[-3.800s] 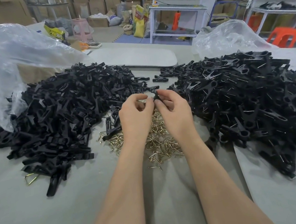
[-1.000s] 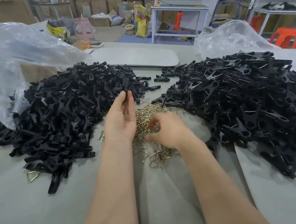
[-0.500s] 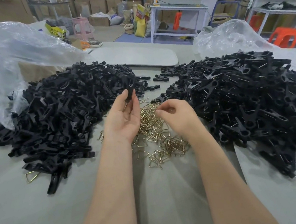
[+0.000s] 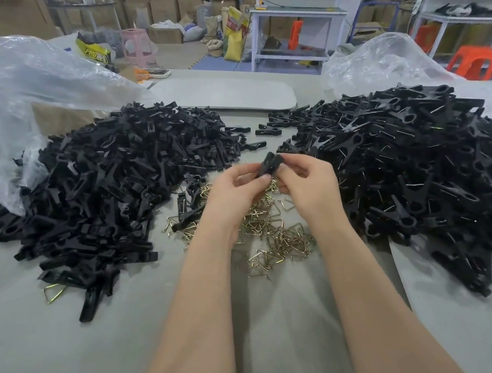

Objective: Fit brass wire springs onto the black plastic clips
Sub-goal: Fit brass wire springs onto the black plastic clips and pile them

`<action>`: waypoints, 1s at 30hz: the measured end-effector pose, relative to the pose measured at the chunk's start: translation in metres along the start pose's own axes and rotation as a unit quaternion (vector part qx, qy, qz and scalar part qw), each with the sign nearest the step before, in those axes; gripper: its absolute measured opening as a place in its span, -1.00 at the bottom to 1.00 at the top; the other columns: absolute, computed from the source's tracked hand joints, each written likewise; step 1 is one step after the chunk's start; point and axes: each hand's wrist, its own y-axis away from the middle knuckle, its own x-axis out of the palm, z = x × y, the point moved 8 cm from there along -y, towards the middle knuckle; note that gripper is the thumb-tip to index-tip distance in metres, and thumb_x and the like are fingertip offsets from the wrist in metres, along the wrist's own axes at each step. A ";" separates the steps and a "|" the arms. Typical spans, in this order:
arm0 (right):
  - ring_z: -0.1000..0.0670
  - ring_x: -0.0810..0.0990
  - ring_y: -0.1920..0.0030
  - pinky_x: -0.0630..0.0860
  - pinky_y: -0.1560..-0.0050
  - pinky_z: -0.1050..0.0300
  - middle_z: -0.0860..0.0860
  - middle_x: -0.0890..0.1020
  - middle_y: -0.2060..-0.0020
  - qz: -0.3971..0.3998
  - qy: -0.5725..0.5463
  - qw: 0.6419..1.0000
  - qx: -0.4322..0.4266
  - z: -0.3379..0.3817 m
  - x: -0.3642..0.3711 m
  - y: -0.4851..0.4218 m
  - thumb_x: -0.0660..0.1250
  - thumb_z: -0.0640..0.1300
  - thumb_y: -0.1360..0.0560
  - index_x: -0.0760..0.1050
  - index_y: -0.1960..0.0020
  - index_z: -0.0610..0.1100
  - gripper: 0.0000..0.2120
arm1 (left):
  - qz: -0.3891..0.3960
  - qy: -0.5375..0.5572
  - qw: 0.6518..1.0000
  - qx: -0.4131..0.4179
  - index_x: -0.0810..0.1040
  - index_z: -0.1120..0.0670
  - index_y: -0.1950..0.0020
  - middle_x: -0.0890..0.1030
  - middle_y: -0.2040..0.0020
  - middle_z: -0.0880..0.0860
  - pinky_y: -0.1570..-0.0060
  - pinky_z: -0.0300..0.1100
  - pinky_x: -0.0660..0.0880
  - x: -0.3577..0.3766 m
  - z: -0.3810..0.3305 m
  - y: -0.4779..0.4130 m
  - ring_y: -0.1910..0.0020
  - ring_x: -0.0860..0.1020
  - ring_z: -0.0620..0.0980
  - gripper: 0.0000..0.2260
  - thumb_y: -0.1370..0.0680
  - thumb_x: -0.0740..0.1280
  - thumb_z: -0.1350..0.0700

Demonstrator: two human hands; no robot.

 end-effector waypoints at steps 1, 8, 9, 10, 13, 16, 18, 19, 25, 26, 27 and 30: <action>0.01 0.63 0.14 0.59 -0.03 0.04 -0.05 0.67 0.17 0.001 0.022 1.000 -0.012 0.002 0.001 0.000 0.30 -0.27 -0.53 0.61 -0.11 -0.20 -0.81 | 0.004 -0.024 1.000 0.005 0.58 0.05 0.06 0.63 0.10 0.07 -0.16 -0.07 0.52 0.001 0.000 0.000 0.07 0.58 0.00 -0.83 -0.49 0.38 0.32; 0.17 0.62 0.37 0.55 0.27 0.32 -0.04 0.63 0.23 -0.029 -0.033 0.999 0.027 -0.007 -0.005 -0.002 0.25 -0.31 -0.56 0.56 -0.08 -0.21 -0.84 | -0.033 -0.139 0.988 0.063 0.62 0.03 0.00 0.59 0.21 -0.08 0.04 -0.23 0.43 -0.003 -0.006 0.002 0.17 0.52 -0.13 -0.88 -0.49 0.42 0.16; 0.16 0.64 0.36 0.55 0.26 0.32 -0.05 0.63 0.22 -0.034 -0.077 0.995 0.045 -0.009 -0.007 -0.002 0.24 -0.33 -0.56 0.55 -0.07 -0.21 -0.84 | -0.053 -0.158 0.983 0.073 0.61 0.06 -0.03 0.60 0.14 -0.04 0.07 -0.29 0.44 -0.006 -0.008 0.002 0.12 0.52 -0.13 -0.86 -0.48 0.43 0.14; 0.14 0.65 0.33 0.56 0.23 0.31 -0.06 0.63 0.20 -0.038 -0.119 0.990 0.061 -0.011 -0.009 -0.002 0.25 -0.35 -0.55 0.55 -0.05 -0.20 -0.85 | -0.069 -0.183 0.977 0.085 0.61 0.07 -0.03 0.59 0.11 -0.04 0.10 -0.37 0.43 -0.008 -0.010 0.002 0.11 0.52 -0.14 -0.85 -0.47 0.44 0.12; 0.15 0.63 0.26 0.53 0.19 0.35 -0.01 0.65 0.15 -0.038 -0.153 0.984 0.086 -0.016 -0.017 -0.005 0.31 -0.32 -0.52 0.58 -0.05 -0.11 -0.82 | -0.078 -0.263 0.954 0.123 0.56 0.02 0.05 0.59 0.13 -0.10 0.16 -0.45 0.39 -0.005 -0.017 0.004 0.12 0.53 -0.21 -0.88 -0.46 0.45 0.10; 0.11 0.54 0.25 0.52 0.20 0.35 -0.05 0.63 0.18 -0.038 -0.179 0.978 0.105 -0.019 -0.022 -0.007 0.28 -0.36 -0.53 0.59 -0.10 -0.17 -0.78 | -0.068 -0.304 0.941 0.136 0.52 -0.03 0.08 0.58 0.17 -0.14 0.18 -0.44 0.40 0.001 -0.017 0.005 0.14 0.54 -0.20 -0.86 -0.47 0.45 0.13; 0.10 0.56 0.27 0.55 0.18 0.33 -0.07 0.60 0.24 -0.045 -0.237 0.963 0.124 -0.019 -0.023 -0.007 0.24 -0.42 -0.53 0.57 -0.10 -0.20 -0.75 | -0.066 -0.319 0.935 0.143 0.50 -0.05 0.09 0.58 0.18 -0.13 0.19 -0.42 0.41 0.001 -0.017 0.006 0.15 0.54 -0.17 -0.86 -0.47 0.44 0.13; 0.10 0.58 0.28 0.57 0.18 0.32 -0.07 0.59 0.26 -0.046 -0.265 0.954 0.133 -0.019 -0.023 -0.007 0.22 -0.43 -0.53 0.57 -0.08 -0.19 -0.74 | -0.066 -0.324 0.933 0.145 0.49 -0.07 0.10 0.57 0.18 -0.13 0.19 -0.41 0.41 0.001 -0.018 0.006 0.16 0.54 -0.18 -0.86 -0.48 0.43 0.12; 0.09 0.63 0.26 0.57 0.18 0.32 -0.09 0.60 0.23 -0.025 -0.297 0.946 0.127 -0.017 -0.023 -0.005 0.29 -0.37 -0.52 0.58 0.04 -0.25 -0.89 | -0.058 -0.341 0.925 0.156 0.49 -0.05 0.07 0.60 0.11 -0.05 0.11 -0.21 0.50 0.004 -0.018 0.006 0.11 0.56 -0.07 -0.86 -0.49 0.42 0.12; 0.10 0.64 0.26 0.57 0.18 0.33 -0.08 0.62 0.22 -0.033 -0.262 0.958 0.112 -0.016 -0.025 -0.006 0.30 -0.36 -0.53 0.58 0.04 -0.23 -0.90 | -0.057 -0.345 0.923 0.161 0.50 -0.04 0.06 0.60 0.08 -0.03 0.08 -0.19 0.49 0.005 -0.018 0.006 0.09 0.56 -0.05 -0.87 -0.48 0.42 0.13; 0.13 0.64 0.27 0.56 0.19 0.34 -0.07 0.63 0.21 -0.042 -0.217 0.971 0.094 -0.013 -0.028 -0.006 0.30 -0.34 -0.53 0.58 0.03 -0.21 -0.90 | -0.056 -0.351 0.919 0.170 0.51 -0.03 0.05 0.59 0.05 -0.03 0.04 -0.21 0.47 0.006 -0.018 0.005 0.06 0.55 -0.05 -0.86 -0.48 0.42 0.13; 0.22 0.56 0.41 0.48 0.35 0.38 -0.03 0.67 0.25 -0.059 -0.107 0.992 0.038 -0.006 -0.035 -0.007 0.31 -0.28 -0.54 0.57 0.01 -0.15 -0.90 | -0.056 -0.381 0.900 0.203 0.50 -0.05 0.06 0.54 0.04 -0.07 0.11 -0.48 0.33 0.008 -0.022 0.006 0.10 0.46 -0.16 -0.85 -0.48 0.43 0.14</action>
